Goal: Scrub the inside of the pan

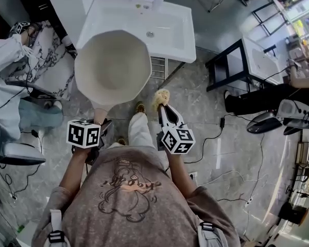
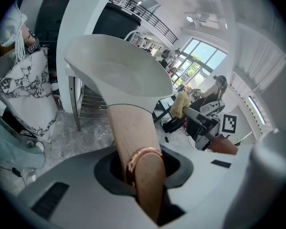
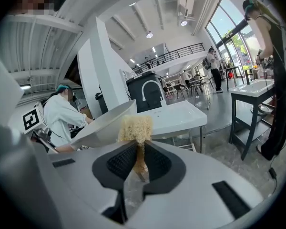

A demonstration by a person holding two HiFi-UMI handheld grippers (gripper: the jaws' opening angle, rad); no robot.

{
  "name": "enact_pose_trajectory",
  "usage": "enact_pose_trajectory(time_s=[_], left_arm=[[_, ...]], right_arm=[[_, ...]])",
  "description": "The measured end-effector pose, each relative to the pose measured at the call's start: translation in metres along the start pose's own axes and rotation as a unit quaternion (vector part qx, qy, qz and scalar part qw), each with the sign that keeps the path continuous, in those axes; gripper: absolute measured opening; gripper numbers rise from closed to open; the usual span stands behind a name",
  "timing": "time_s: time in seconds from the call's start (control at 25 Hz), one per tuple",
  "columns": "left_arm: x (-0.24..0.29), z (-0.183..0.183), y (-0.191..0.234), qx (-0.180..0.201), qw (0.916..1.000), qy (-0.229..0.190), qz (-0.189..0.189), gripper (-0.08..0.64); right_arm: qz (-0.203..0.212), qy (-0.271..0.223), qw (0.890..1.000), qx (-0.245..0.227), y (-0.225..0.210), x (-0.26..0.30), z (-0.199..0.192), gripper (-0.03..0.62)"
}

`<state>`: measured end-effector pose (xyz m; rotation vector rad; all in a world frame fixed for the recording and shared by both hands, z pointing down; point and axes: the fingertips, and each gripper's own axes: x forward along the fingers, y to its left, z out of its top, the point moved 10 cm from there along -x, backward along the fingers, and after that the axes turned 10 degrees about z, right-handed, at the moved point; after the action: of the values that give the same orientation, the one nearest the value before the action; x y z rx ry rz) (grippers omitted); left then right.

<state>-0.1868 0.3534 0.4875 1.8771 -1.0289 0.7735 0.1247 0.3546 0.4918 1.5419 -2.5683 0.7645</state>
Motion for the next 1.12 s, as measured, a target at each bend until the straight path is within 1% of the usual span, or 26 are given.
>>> enact_pose_trajectory(time_s=[0.24, 0.64, 0.76, 0.92, 1.12], left_arm=[[0.023, 0.047, 0.011, 0.005, 1.0, -0.001, -0.003, 0.1], [0.076, 0.149, 0.008, 0.012, 0.9998, 0.016, -0.004, 0.1], [0.094, 0.177, 0.004, 0.009, 0.9998, 0.017, -0.01, 0.098], [0.11, 0.206, -0.002, 0.018, 0.9995, 0.016, -0.021, 0.098], [0.123, 0.234, -0.003, 0.038, 0.9988, 0.029, -0.012, 0.098]], right_arm=[[0.005, -0.007, 1.0, -0.006, -0.03, 0.041, 0.027, 0.059], [0.025, 0.002, 1.0, -0.017, -0.098, 0.119, 0.098, 0.058], [0.03, 0.0, 0.999, -0.023, -0.122, 0.134, 0.121, 0.058], [0.035, 0.002, 0.999, -0.021, -0.156, 0.145, 0.143, 0.058], [0.038, 0.01, 0.999, -0.023, -0.181, 0.159, 0.162, 0.058]])
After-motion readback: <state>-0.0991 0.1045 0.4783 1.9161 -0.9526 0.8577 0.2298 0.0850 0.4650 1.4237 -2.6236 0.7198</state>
